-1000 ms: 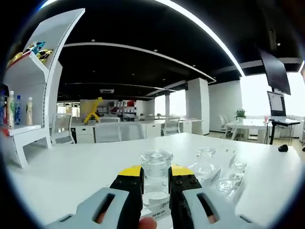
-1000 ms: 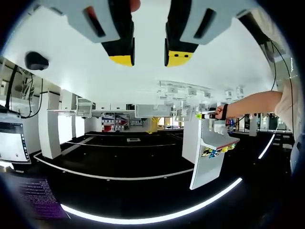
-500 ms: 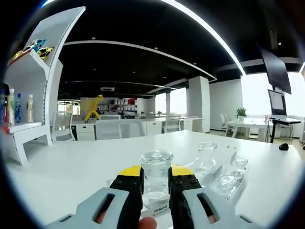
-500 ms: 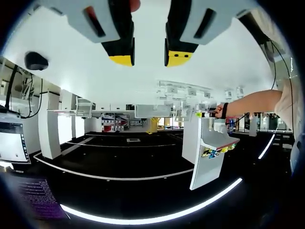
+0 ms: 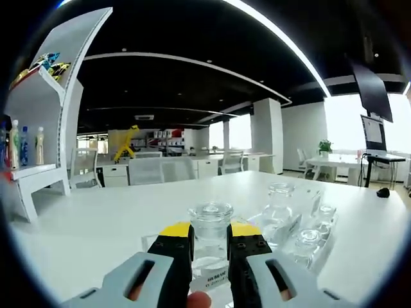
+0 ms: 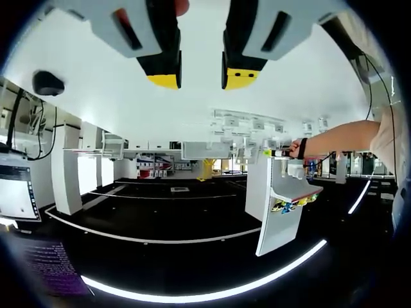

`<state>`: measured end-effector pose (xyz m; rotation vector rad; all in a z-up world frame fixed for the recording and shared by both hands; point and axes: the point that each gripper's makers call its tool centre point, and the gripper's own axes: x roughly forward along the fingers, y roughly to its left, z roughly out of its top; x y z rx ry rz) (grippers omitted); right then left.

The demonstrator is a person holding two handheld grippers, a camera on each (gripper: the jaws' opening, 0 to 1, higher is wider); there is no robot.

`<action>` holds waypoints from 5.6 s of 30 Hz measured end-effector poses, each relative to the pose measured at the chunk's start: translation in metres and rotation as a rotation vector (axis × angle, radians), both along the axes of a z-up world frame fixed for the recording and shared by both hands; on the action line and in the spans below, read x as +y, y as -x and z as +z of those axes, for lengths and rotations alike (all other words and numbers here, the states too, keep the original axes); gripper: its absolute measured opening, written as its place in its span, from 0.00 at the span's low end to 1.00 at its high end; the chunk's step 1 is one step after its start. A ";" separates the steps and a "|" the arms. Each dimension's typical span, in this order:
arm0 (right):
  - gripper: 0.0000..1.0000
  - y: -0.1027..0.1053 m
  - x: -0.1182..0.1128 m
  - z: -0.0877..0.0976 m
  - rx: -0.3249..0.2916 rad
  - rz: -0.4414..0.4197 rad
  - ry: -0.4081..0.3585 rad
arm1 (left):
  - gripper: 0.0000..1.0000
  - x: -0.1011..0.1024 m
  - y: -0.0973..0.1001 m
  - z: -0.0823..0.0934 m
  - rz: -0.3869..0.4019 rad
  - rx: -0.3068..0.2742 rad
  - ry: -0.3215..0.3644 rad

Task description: Identify the label on the chemical reagent bottle, grasp the chemical reagent bottle, and place it in the designated position on the reagent rack

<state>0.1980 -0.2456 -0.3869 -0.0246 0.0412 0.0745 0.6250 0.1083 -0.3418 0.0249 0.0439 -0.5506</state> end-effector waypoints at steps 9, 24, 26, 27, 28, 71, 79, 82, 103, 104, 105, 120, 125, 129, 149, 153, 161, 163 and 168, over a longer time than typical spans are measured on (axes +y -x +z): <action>0.25 0.000 0.005 -0.001 -0.004 0.010 0.002 | 0.21 0.002 0.002 -0.001 0.007 0.018 -0.008; 0.25 0.004 0.005 0.005 -0.024 0.011 -0.001 | 0.28 0.004 0.012 0.013 0.010 -0.001 -0.010; 0.25 0.005 0.005 0.007 -0.028 0.011 -0.002 | 0.29 0.003 0.013 0.012 0.008 0.002 -0.014; 0.25 0.005 0.005 0.007 -0.029 0.011 -0.001 | 0.30 0.003 0.013 0.012 0.006 0.003 -0.017; 0.25 0.006 0.005 0.008 -0.030 0.010 0.000 | 0.30 0.002 0.014 0.012 0.005 0.002 -0.019; 0.24 0.017 0.026 0.034 -0.087 0.037 0.012 | 0.37 0.012 0.137 0.072 -0.081 -0.158 0.045; 0.24 0.018 0.030 0.036 -0.093 0.044 0.003 | 0.37 0.020 0.166 0.079 -0.105 -0.182 0.003; 0.24 0.018 0.032 0.036 -0.092 0.048 -0.001 | 0.37 0.030 0.176 0.081 -0.105 -0.181 0.007; 0.24 0.032 0.038 0.046 -0.116 0.058 0.004 | 0.37 0.098 0.267 0.111 -0.085 -0.282 -0.018; 0.24 0.033 0.038 0.047 -0.117 0.057 0.005 | 0.37 0.099 0.269 0.109 -0.087 -0.280 -0.016; 0.24 0.034 0.038 0.048 -0.118 0.056 0.006 | 0.37 0.100 0.270 0.107 -0.086 -0.277 -0.015; 0.24 0.050 0.027 0.063 -0.141 0.035 0.013 | 0.37 0.109 0.303 0.091 -0.081 -0.266 0.003; 0.24 0.052 0.026 0.063 -0.142 0.037 0.010 | 0.37 0.117 0.306 0.086 -0.060 -0.260 -0.009; 0.24 0.054 0.026 0.062 -0.137 0.037 0.014 | 0.37 0.122 0.313 0.082 -0.050 -0.251 -0.003; 0.24 0.072 0.023 0.063 -0.151 0.029 0.020 | 0.37 0.141 0.356 0.078 -0.017 -0.279 -0.010; 0.24 0.074 0.023 0.065 -0.157 0.026 0.020 | 0.37 0.149 0.360 0.081 -0.002 -0.288 -0.001; 0.24 0.077 0.025 0.066 -0.160 0.026 0.024 | 0.37 0.156 0.364 0.080 0.019 -0.292 0.007; 0.24 0.077 0.025 0.067 -0.162 0.026 0.024 | 0.37 0.160 0.364 0.078 0.027 -0.290 0.009; 0.24 0.077 0.025 0.067 -0.164 0.028 0.028 | 0.37 0.173 0.366 0.070 0.048 -0.278 0.003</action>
